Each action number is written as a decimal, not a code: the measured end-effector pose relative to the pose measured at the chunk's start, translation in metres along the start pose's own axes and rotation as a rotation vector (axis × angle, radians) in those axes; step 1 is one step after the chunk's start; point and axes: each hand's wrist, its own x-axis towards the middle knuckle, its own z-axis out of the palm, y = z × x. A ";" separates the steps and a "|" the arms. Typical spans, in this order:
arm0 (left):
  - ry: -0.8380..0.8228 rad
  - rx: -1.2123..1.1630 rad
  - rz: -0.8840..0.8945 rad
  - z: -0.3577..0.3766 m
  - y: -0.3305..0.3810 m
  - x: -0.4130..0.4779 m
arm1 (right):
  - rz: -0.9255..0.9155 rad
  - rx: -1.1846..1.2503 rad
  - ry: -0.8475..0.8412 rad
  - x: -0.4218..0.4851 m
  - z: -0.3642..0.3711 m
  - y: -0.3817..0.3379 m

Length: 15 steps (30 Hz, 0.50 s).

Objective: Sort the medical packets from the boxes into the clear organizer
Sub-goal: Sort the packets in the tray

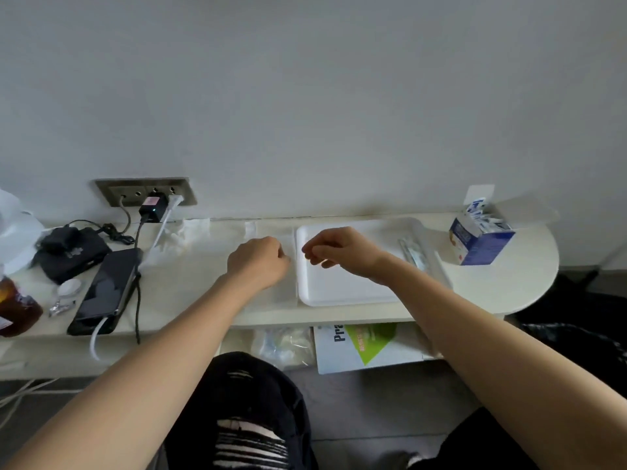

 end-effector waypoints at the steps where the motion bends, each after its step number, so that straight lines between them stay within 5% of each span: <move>1: 0.016 0.029 0.011 -0.002 0.010 0.002 | 0.020 -0.014 0.063 -0.006 -0.015 0.010; 5: 0.144 -0.005 0.143 -0.001 0.057 0.015 | 0.121 -0.240 0.372 -0.026 -0.079 0.054; 11: -0.102 -0.228 0.287 0.044 0.153 0.039 | 0.333 -0.546 0.662 -0.055 -0.149 0.094; 15: -0.205 -0.291 0.300 0.070 0.192 0.047 | 0.427 -0.719 0.663 -0.059 -0.171 0.113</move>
